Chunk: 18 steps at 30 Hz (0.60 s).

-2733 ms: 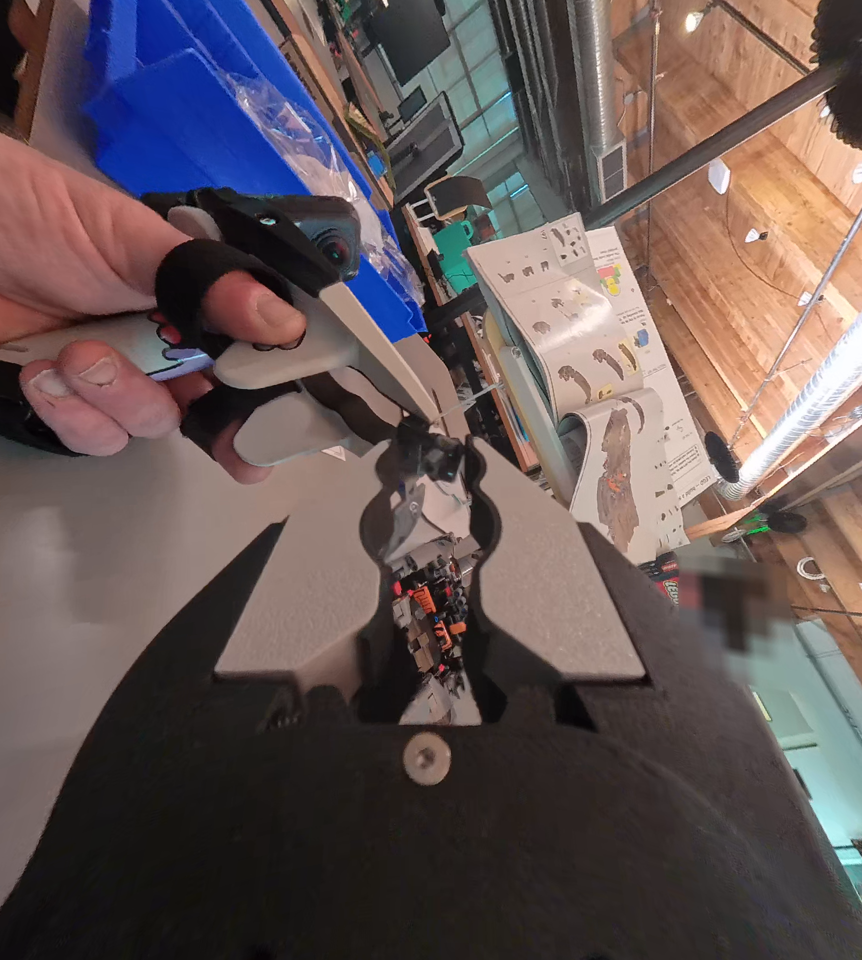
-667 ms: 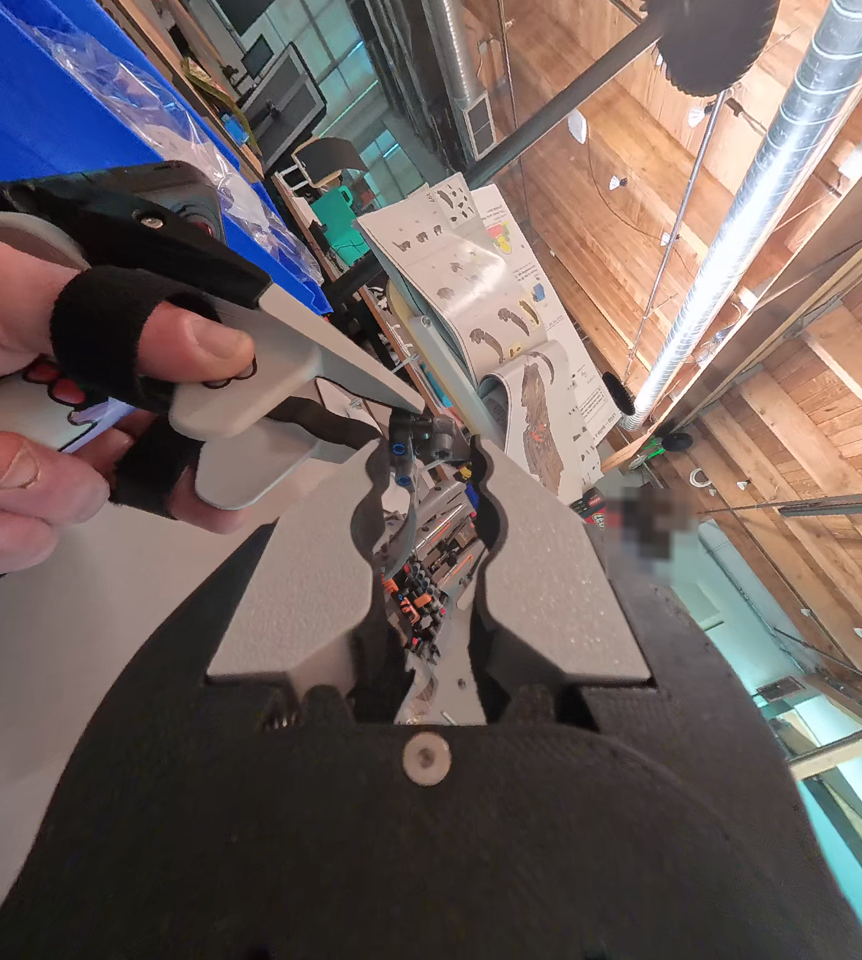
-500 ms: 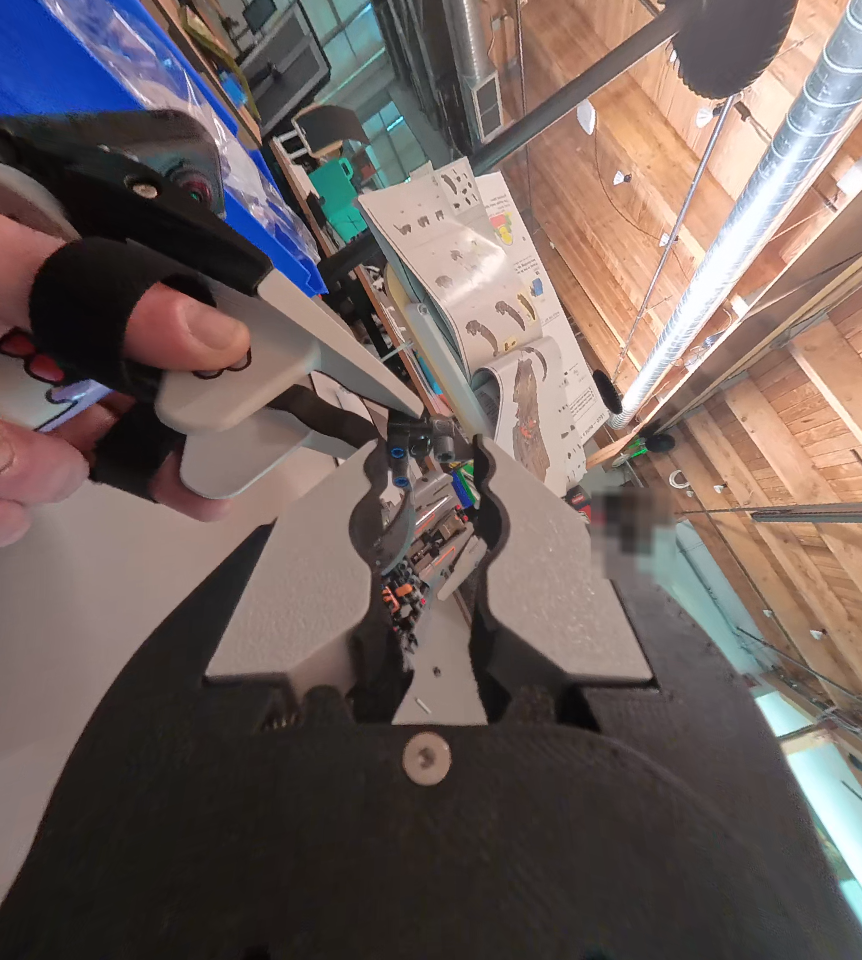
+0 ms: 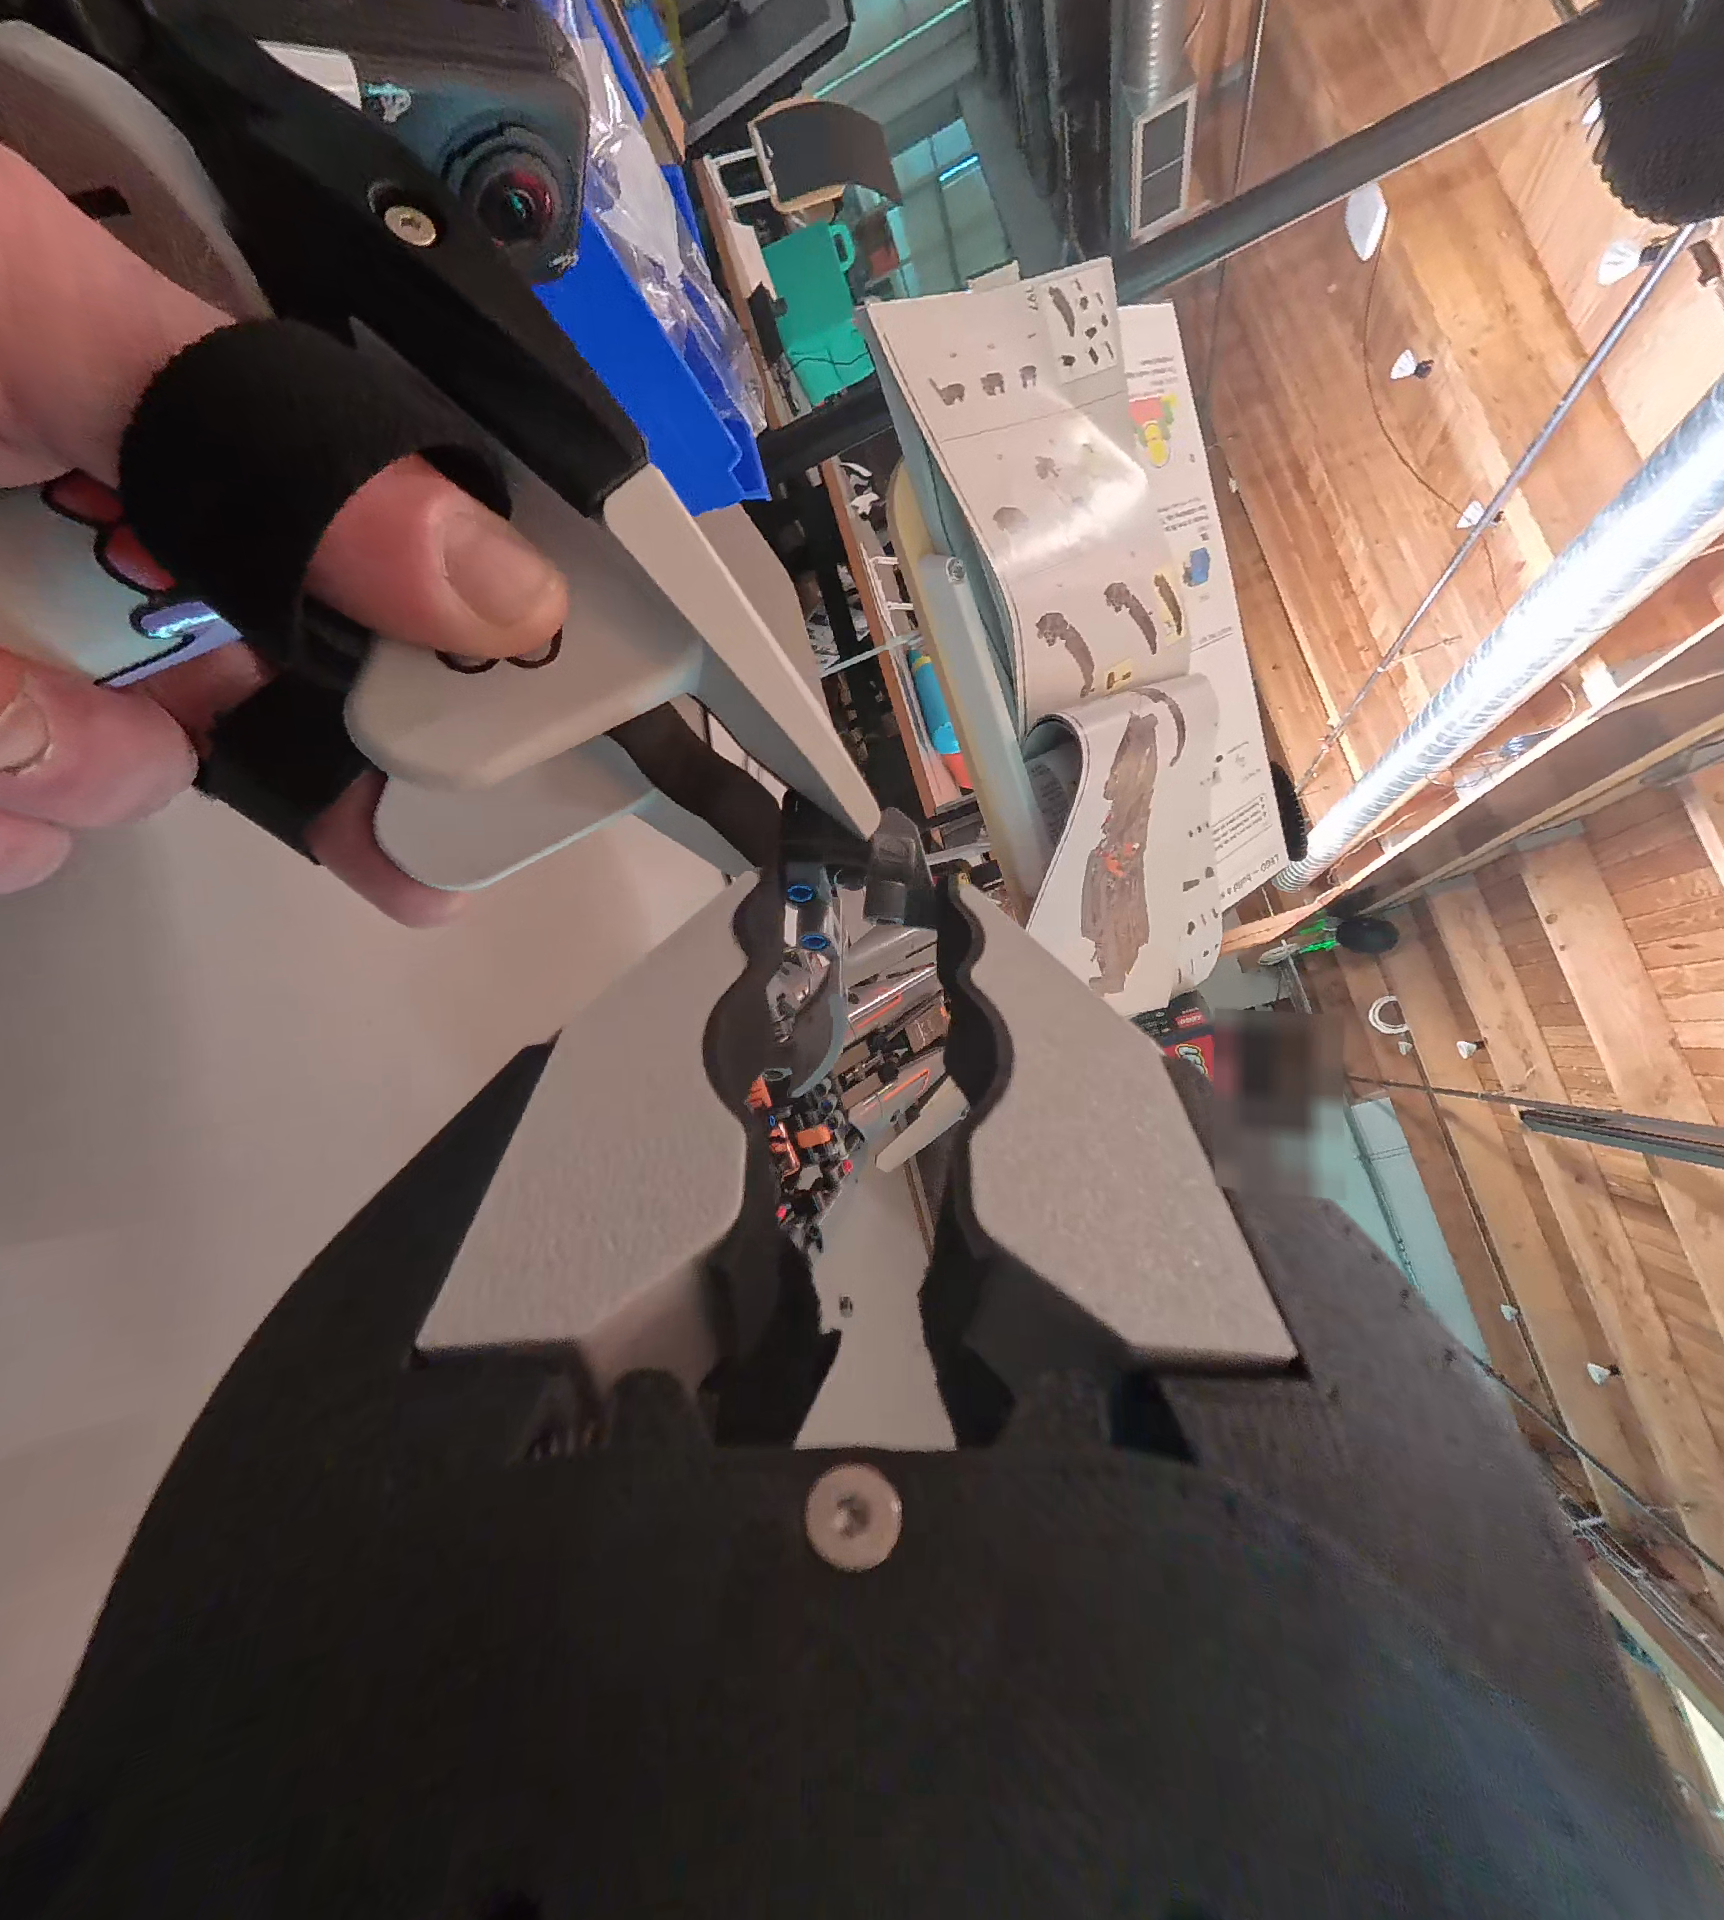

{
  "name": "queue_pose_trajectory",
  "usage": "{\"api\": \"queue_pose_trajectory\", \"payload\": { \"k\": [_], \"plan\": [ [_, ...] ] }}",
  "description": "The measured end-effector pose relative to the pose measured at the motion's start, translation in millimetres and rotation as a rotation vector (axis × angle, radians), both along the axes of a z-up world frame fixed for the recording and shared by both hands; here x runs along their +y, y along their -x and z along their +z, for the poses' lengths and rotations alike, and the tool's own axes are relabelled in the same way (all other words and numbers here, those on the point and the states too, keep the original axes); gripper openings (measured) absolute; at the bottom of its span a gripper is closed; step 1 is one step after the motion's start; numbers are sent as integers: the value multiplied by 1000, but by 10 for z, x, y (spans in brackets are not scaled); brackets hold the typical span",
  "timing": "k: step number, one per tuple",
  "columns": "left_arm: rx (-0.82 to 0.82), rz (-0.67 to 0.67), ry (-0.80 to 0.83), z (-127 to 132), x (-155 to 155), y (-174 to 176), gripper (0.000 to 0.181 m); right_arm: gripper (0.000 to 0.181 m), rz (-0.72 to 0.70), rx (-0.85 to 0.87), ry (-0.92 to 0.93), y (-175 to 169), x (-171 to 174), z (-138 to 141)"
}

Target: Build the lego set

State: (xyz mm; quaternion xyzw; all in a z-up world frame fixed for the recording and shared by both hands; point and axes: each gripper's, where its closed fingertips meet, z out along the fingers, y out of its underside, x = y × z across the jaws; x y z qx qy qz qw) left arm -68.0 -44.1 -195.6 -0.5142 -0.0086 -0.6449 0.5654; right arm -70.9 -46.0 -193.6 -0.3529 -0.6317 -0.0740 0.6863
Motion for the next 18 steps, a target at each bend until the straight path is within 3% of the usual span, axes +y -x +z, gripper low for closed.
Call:
{"api": "queue_pose_trajectory", "payload": {
  "k": [10, 18],
  "plan": [
    [69, 53, 27, -71, 45, 26, 27, 25, -31, -73, 25, 20, 63, -112],
    [165, 38, -7, -86, 27, -7, 32, 27, 8, -5, 110, 8, 55, -117]
  ]
}}
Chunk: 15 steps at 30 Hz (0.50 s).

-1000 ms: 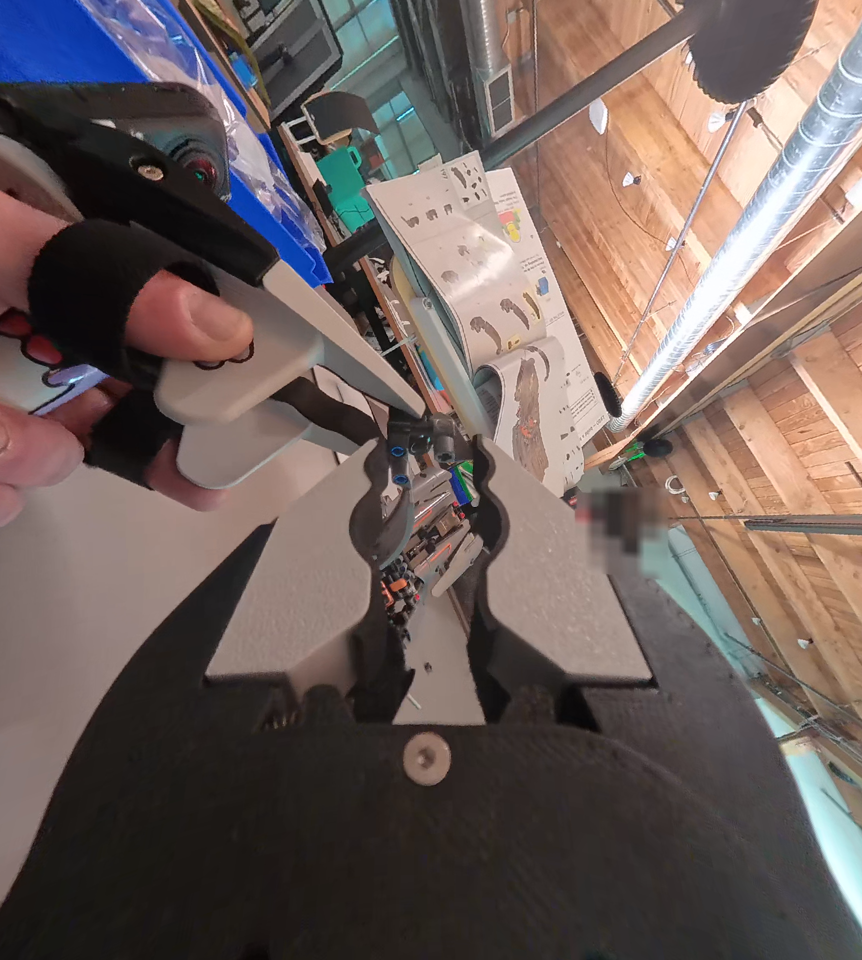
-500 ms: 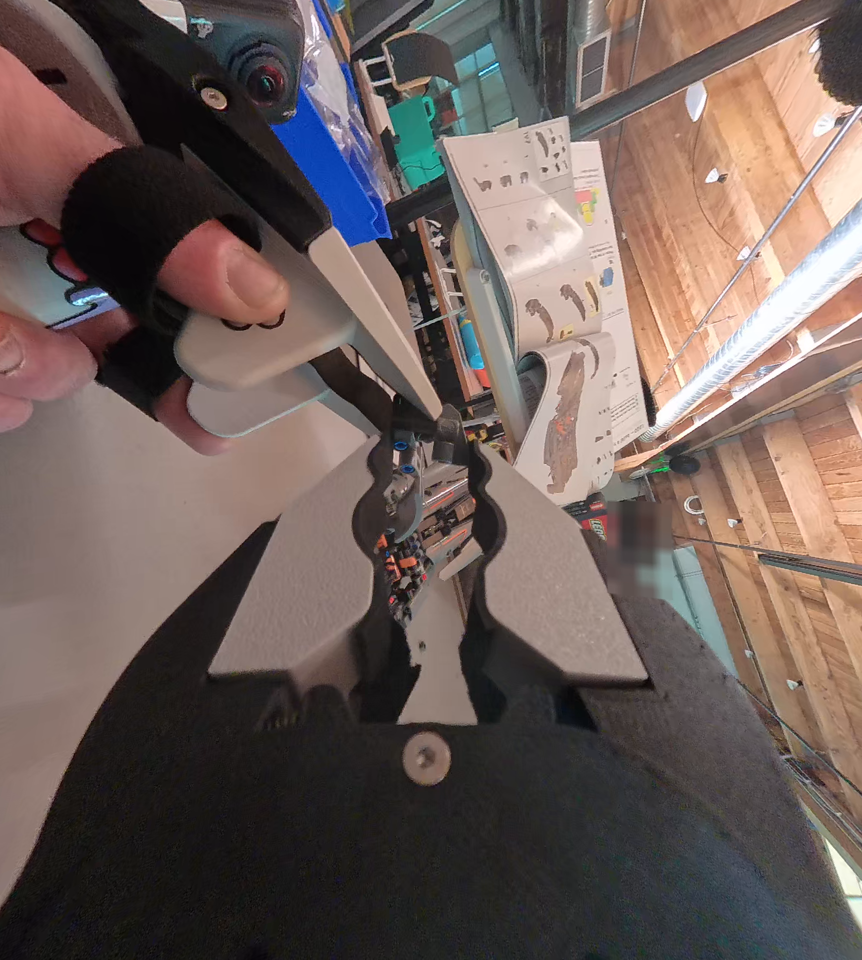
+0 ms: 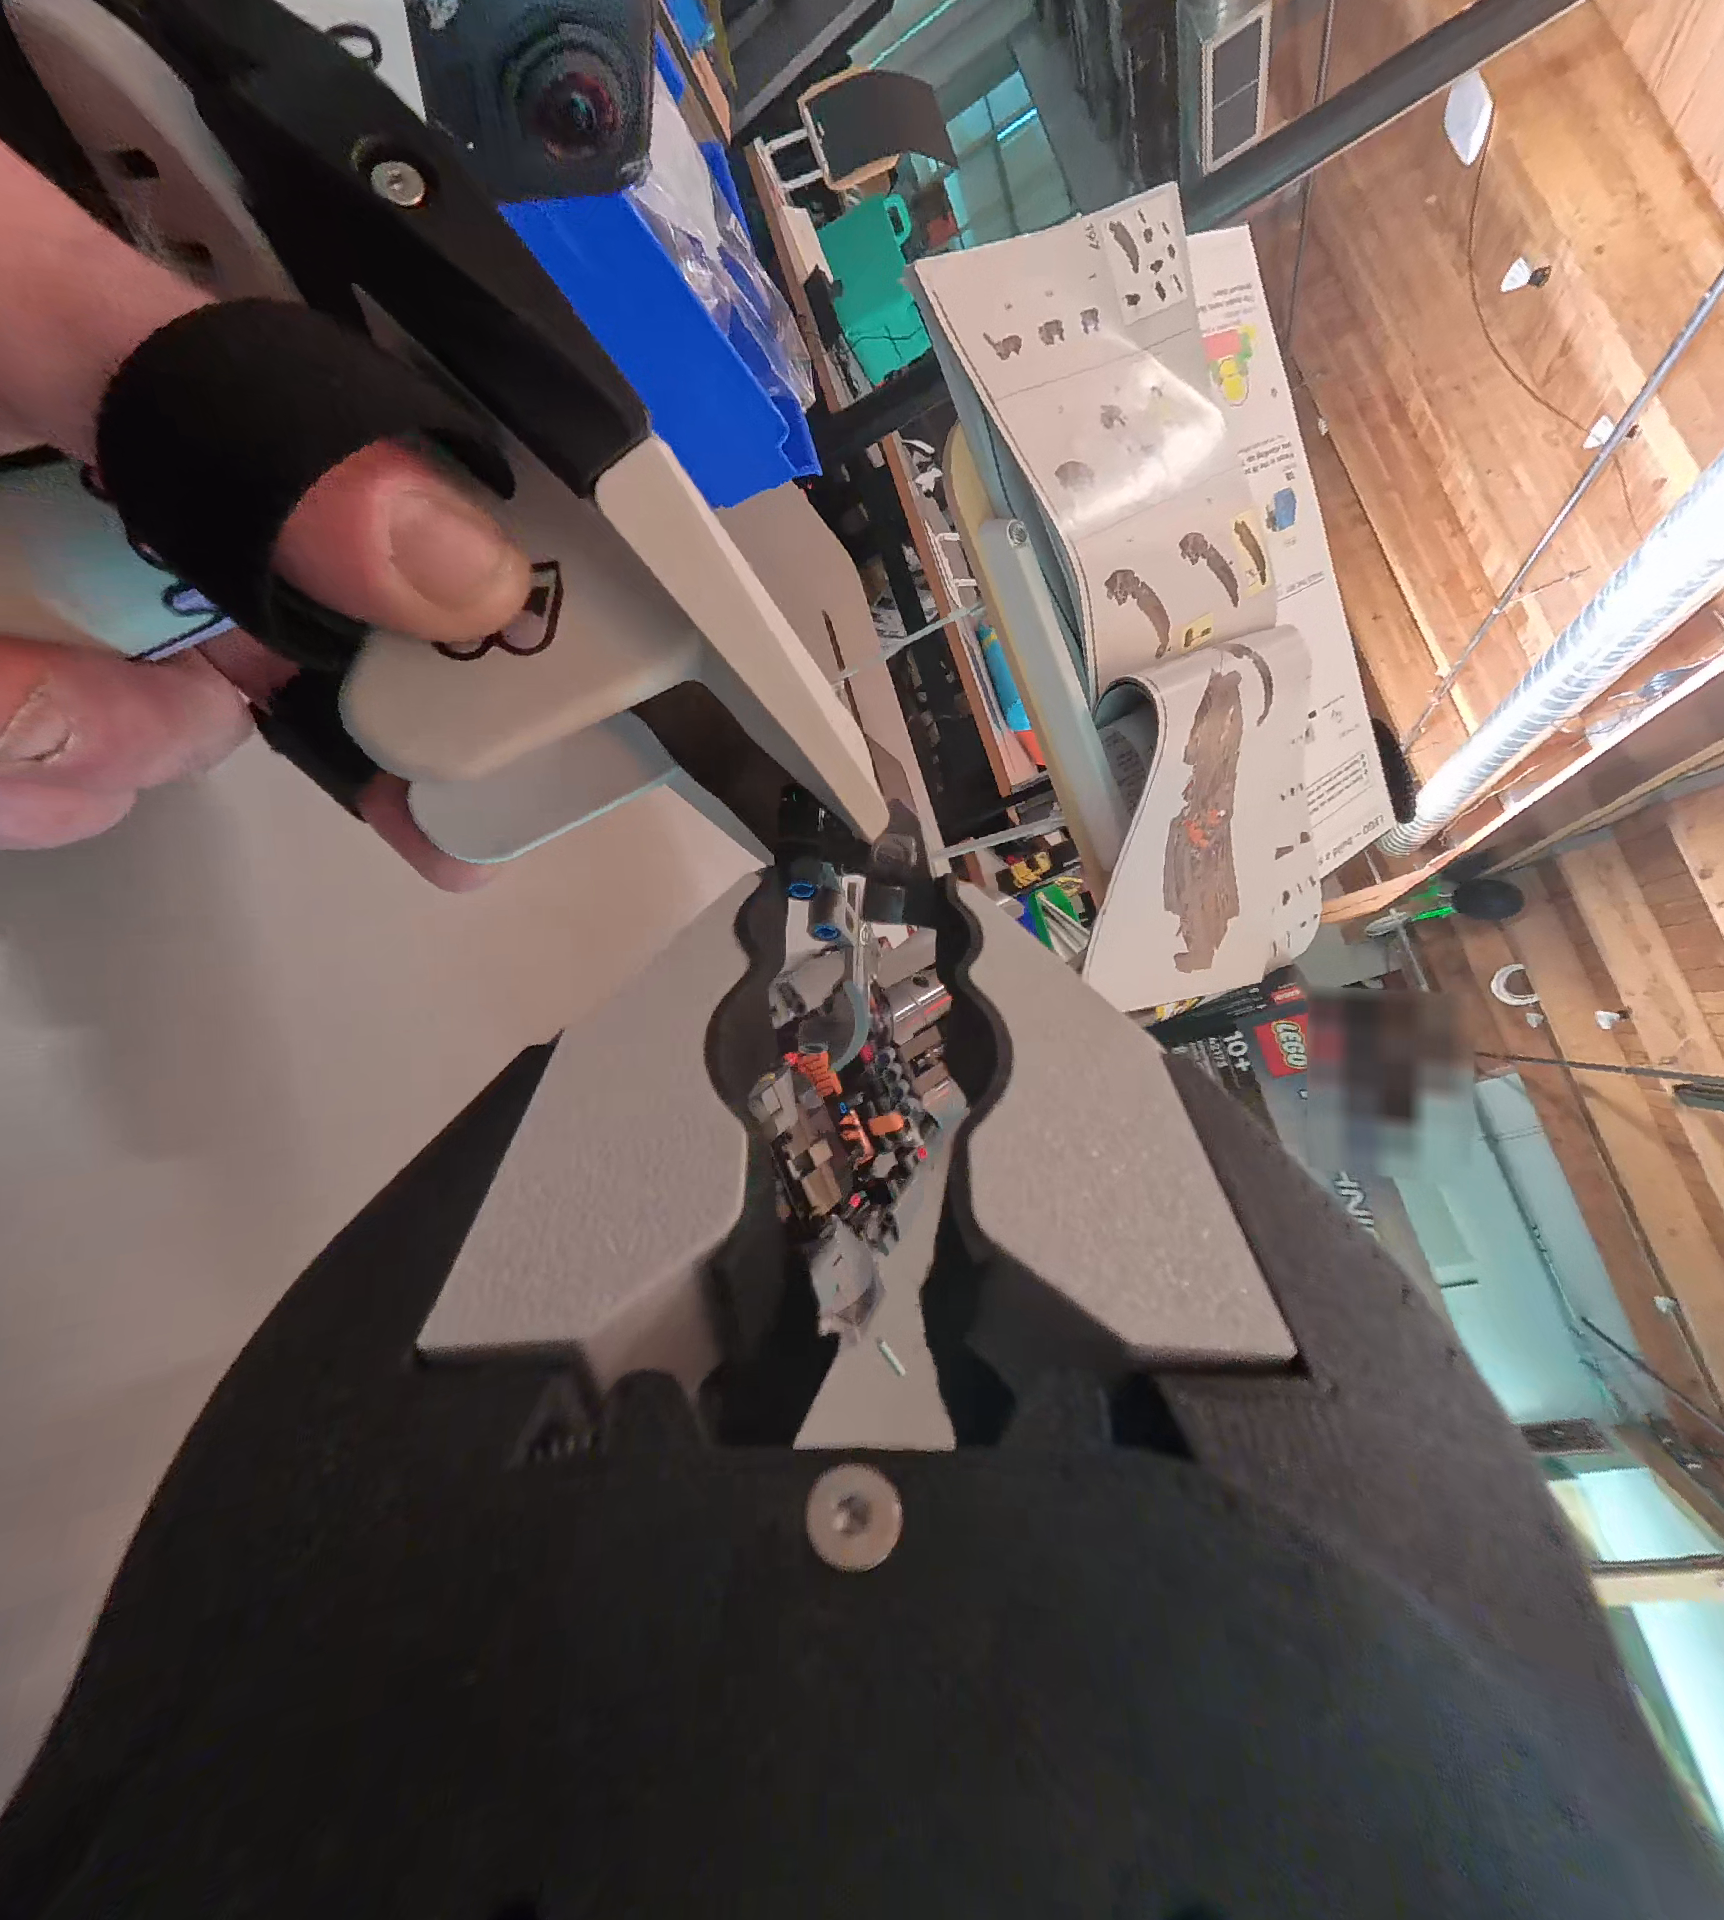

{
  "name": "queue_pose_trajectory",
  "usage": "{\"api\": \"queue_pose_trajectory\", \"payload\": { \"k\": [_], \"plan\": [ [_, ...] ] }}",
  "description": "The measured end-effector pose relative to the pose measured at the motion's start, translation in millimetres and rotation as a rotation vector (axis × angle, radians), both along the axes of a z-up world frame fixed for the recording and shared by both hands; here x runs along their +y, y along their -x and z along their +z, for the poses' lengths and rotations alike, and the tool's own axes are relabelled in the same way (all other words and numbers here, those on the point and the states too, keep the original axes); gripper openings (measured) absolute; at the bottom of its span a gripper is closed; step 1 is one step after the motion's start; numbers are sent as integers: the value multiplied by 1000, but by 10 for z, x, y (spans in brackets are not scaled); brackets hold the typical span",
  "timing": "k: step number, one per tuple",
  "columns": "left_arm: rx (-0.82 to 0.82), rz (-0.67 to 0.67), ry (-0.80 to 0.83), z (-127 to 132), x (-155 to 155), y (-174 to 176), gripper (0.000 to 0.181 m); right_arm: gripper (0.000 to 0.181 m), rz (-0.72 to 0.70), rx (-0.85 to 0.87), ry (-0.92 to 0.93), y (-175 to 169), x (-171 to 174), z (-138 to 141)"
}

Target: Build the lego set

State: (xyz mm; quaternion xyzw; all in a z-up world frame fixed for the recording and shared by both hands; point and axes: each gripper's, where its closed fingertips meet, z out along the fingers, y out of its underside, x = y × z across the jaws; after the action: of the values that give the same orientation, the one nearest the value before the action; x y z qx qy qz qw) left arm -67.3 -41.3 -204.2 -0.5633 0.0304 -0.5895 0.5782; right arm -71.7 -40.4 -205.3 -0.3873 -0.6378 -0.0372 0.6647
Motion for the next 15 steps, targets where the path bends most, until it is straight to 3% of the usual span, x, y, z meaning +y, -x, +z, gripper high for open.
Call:
{"api": "queue_pose_trajectory", "payload": {
  "k": [15],
  "plan": [
    [171, -78, -107, 11, -186, -15, 28, 28, 73, 84, 28, -51, -74, 34]
  ]
}}
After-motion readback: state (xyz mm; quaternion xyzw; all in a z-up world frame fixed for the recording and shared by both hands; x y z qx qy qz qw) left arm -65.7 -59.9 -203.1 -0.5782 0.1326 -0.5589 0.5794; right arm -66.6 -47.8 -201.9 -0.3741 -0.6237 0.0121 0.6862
